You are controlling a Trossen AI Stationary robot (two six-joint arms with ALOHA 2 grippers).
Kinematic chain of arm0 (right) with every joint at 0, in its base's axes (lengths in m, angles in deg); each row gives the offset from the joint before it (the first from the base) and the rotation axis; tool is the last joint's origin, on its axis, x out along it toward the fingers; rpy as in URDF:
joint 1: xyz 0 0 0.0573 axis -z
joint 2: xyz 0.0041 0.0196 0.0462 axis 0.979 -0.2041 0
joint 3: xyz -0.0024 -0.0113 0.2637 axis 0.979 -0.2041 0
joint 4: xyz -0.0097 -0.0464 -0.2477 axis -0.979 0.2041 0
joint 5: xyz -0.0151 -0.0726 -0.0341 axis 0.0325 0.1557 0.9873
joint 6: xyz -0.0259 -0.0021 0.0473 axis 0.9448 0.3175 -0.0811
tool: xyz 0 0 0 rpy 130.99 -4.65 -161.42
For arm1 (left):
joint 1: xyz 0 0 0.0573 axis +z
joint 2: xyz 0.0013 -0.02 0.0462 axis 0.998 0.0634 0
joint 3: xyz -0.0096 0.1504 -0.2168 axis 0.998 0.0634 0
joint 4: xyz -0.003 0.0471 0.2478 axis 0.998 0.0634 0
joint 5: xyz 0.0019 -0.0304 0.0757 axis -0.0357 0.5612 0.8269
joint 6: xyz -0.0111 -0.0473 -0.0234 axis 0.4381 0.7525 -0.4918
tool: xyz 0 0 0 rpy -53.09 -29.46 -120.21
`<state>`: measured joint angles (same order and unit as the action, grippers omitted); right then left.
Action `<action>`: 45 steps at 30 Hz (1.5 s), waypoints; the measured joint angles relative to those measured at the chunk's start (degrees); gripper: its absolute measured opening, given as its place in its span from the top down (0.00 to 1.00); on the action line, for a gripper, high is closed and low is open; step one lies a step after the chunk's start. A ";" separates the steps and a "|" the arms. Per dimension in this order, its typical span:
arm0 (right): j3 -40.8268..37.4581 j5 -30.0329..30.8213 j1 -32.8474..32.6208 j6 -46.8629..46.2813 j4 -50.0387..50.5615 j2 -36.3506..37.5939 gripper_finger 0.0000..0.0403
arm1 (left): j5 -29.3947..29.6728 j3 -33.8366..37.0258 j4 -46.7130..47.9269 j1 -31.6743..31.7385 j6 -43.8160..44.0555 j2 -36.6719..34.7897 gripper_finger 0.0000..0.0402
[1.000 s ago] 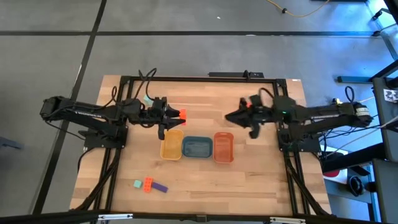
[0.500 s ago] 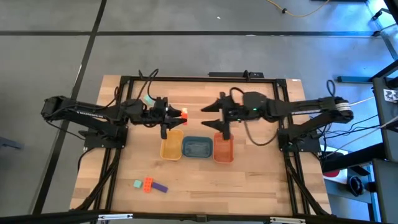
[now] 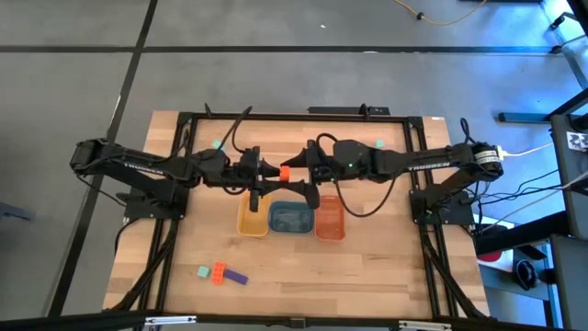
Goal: Sort & place blocks by color
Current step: Put the top left orange game piece into the orange bin
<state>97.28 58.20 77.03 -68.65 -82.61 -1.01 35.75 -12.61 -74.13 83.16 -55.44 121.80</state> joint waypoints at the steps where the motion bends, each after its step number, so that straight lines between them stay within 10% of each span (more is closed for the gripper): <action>1: 0.00 0.00 -0.03 0.02 0.02 0.04 0.25 | 0.00 0.00 -0.02 0.00 -0.01 -0.02 0.68; 19: -0.04 -0.01 -0.15 0.09 -2.30 0.30 0.63 | 0.39 0.00 0.24 0.02 -1.46 -0.11 0.68; 32: -0.13 -0.48 -0.19 0.57 1.36 1.37 0.64 | -2.64 -0.04 1.83 1.32 -0.95 -1.01 0.50; 45: -0.41 7.96 -1.11 2.00 28.44 14.66 0.63 | -1.27 -2.56 27.42 4.39 -2.11 -15.85 0.47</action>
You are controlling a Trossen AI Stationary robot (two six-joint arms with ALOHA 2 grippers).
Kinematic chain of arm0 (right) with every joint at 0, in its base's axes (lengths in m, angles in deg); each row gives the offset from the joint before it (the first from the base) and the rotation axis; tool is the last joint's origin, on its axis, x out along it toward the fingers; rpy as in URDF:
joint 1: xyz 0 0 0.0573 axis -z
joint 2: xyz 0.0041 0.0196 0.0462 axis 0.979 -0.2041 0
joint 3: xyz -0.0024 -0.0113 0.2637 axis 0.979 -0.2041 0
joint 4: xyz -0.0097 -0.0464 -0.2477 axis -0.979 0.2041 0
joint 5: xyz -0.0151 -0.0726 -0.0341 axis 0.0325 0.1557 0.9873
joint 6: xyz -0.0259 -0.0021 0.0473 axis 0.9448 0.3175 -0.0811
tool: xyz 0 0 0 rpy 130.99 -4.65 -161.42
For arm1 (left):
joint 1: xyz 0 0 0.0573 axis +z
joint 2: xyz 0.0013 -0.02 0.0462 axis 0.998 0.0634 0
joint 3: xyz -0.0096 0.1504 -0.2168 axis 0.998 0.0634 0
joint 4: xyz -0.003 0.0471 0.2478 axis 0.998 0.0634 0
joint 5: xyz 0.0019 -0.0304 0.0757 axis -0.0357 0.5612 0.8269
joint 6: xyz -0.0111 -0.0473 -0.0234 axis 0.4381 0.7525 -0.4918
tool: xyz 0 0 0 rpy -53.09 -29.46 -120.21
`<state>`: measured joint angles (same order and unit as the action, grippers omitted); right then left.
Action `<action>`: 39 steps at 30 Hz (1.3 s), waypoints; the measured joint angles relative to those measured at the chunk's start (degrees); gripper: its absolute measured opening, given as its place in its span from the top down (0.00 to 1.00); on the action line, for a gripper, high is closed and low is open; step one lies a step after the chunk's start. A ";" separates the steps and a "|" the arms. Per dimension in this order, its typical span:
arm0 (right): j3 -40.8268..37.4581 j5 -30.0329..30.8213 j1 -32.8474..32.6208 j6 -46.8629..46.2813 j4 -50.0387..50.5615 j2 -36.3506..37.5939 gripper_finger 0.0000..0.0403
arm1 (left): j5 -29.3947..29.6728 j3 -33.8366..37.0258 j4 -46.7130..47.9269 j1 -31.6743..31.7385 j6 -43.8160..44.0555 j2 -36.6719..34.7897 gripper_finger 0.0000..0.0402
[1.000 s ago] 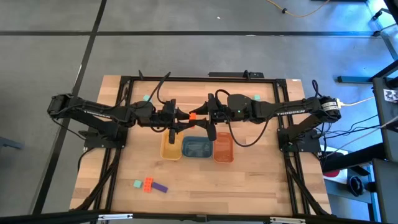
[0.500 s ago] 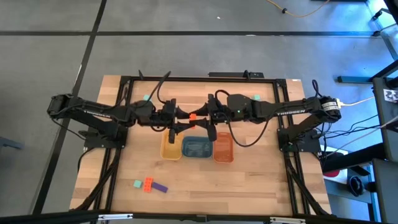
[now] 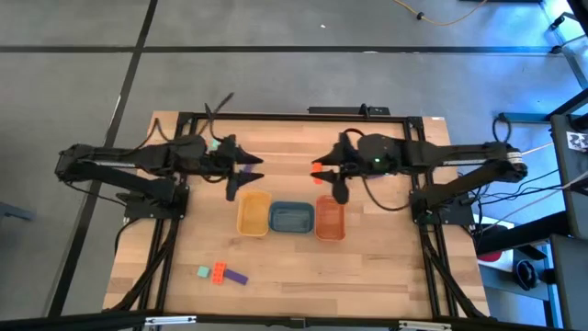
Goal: Sort & place blocks by color
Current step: Put the top left orange game piece into the orange bin
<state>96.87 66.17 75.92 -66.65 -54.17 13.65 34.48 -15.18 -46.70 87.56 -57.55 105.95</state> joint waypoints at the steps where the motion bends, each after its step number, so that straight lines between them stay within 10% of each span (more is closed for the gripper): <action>1: -0.50 1.13 -0.55 -0.33 1.58 1.30 0.63 | 0.97 0.62 -0.16 -0.30 0.65 -1.47 0.47; 14: -20.16 7.08 -8.91 -10.72 -16.82 15.94 0.64 | 7.21 7.10 -5.62 -5.88 3.04 -10.42 0.47; 25: -19.86 7.25 -9.03 -12.50 -16.92 15.72 0.64 | 9.26 7.15 -6.61 -6.08 2.11 -10.29 0.47; 39: -4.81 0.47 -9.05 -19.47 14.24 -8.62 0.64 | 10.54 7.15 -6.60 -6.08 2.06 -10.27 0.47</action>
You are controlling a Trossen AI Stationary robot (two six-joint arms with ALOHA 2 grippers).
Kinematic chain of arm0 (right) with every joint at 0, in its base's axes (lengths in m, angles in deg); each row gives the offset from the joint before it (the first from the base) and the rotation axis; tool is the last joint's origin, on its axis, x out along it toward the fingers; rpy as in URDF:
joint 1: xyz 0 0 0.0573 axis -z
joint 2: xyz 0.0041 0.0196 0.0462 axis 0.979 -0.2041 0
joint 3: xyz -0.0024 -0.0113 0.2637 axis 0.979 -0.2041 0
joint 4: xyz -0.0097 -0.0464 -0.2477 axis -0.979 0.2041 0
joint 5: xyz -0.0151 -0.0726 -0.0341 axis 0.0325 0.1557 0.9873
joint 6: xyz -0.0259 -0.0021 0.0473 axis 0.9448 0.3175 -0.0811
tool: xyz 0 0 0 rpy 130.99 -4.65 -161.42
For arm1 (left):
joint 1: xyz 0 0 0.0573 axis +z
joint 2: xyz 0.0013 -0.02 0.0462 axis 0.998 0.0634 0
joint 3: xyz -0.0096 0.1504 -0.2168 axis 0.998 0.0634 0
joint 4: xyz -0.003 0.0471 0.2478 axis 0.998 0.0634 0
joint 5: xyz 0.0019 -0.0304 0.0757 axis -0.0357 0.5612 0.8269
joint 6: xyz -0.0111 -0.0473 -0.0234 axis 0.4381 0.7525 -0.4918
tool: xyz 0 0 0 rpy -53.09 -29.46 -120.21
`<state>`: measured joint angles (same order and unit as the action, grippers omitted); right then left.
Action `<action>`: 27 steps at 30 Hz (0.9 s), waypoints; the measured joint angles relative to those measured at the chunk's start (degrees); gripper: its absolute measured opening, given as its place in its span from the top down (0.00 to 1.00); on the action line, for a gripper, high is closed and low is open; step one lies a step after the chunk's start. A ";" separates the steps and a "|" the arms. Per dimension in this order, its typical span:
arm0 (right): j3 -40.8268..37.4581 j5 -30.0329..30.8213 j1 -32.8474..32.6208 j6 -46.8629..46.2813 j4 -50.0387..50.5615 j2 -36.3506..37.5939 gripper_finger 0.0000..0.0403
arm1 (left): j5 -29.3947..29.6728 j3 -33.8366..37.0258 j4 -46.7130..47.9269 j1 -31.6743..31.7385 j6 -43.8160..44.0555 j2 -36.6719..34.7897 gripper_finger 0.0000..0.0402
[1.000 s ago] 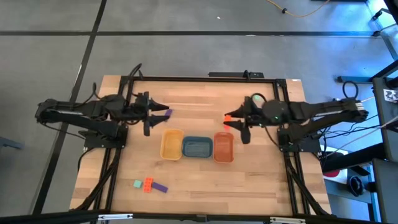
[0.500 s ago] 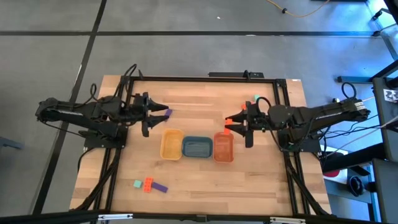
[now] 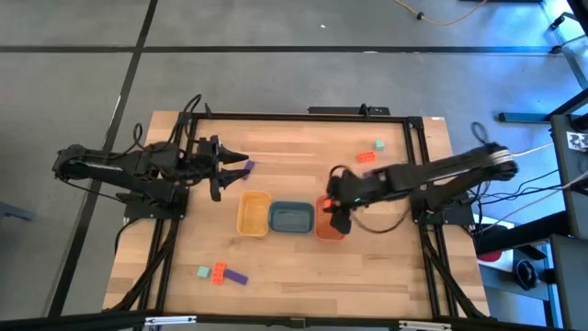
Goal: Sort & place blocks by color
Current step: Put the top left orange game piece into the orange bin
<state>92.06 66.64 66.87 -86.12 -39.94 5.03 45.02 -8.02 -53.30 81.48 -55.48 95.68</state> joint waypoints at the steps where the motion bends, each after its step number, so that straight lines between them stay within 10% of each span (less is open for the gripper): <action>1: 0.00 0.03 0.10 -2.57 1.14 -2.11 0.64 | 0.00 0.00 -0.01 0.00 0.00 -0.02 0.47; 27: -0.02 2.10 3.74 -42.72 5.61 -20.65 0.61 | 2.99 0.00 0.00 0.00 -0.02 -0.02 0.47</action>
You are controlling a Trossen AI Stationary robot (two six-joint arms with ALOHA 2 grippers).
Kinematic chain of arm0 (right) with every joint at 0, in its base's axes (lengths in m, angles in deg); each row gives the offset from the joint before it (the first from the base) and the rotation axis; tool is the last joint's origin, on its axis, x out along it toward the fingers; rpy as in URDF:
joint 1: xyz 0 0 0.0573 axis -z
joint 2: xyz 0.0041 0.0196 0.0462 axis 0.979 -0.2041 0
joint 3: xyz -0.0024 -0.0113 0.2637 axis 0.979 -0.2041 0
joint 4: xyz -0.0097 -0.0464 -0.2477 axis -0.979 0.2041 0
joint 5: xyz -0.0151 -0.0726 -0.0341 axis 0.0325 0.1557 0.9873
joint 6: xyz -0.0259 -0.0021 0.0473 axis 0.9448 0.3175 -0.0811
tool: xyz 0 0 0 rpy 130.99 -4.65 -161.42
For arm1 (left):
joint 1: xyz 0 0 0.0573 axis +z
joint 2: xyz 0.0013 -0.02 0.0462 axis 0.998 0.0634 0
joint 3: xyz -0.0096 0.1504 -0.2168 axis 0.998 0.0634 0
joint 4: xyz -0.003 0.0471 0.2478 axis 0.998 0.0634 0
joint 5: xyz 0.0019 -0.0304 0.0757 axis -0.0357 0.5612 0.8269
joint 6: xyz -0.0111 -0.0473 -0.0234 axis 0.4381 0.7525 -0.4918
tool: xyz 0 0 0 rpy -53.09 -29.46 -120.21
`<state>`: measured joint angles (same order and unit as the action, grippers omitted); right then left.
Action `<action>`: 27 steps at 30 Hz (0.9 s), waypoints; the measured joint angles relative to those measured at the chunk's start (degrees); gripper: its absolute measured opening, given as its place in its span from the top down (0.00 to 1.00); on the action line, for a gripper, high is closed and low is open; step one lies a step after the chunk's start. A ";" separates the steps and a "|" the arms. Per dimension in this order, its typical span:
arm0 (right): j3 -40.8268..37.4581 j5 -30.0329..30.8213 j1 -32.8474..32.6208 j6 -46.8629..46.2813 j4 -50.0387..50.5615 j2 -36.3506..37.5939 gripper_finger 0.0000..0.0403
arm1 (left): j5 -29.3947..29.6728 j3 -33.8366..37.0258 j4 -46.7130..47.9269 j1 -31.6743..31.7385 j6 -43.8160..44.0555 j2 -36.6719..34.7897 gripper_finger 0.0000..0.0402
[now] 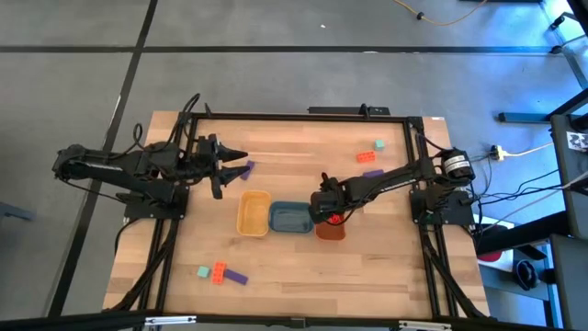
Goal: Sort & place blocks by color
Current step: Put the top left orange game piece into the orange bin, then put the bottom orange game piece into the orange bin
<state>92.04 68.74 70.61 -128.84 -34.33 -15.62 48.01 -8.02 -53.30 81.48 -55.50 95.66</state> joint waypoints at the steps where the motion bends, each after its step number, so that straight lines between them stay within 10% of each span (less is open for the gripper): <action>1: 0.00 0.00 0.00 -0.01 -0.15 -0.09 0.61 | 0.00 0.00 -0.02 0.00 0.00 0.00 0.47; 27: 0.00 -1.67 -0.69 7.35 1.40 4.78 0.43 | 0.04 0.00 -0.09 0.00 0.02 0.00 0.47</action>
<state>92.04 67.06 69.92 -121.49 -32.92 -10.83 48.06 -8.02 -53.38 81.48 -55.48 95.66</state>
